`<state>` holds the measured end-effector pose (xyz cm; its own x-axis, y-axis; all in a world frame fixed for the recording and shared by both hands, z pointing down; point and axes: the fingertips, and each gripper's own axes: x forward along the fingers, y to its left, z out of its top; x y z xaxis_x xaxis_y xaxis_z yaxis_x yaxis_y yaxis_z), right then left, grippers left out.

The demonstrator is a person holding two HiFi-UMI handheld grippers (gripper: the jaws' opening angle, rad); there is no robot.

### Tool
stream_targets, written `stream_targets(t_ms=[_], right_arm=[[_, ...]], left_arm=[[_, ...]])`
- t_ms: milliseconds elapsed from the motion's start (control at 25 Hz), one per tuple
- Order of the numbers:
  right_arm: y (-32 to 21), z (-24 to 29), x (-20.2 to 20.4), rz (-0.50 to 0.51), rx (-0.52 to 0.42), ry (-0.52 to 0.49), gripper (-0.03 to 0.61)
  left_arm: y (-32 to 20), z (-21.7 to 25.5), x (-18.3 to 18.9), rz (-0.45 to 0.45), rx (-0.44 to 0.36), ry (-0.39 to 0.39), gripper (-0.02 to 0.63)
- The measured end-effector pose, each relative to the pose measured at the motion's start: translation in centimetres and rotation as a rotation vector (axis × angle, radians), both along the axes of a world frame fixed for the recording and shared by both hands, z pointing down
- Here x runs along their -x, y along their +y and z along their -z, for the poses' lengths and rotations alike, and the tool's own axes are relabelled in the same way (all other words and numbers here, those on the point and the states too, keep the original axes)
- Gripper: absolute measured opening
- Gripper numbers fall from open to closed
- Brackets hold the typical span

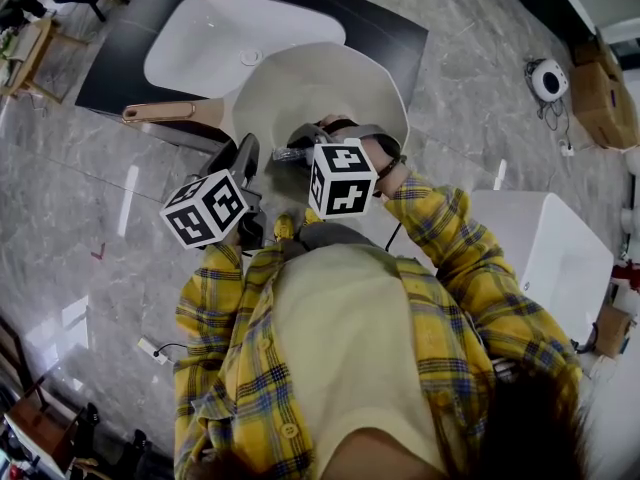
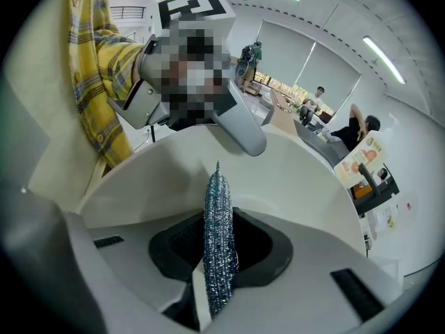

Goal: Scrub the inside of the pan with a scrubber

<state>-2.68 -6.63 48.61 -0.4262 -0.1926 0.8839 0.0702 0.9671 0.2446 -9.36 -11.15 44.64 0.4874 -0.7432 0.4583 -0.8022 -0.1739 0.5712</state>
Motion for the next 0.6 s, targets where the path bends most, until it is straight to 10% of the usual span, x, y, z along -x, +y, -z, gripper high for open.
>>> stream_targets(t_ms=[600], right_arm=[[1.9, 1.3, -2.5, -0.002, 0.236, -0.001, 0.083]], left_arm=[[0.0, 0.0, 0.0, 0.001, 0.003, -0.006, 0.107]])
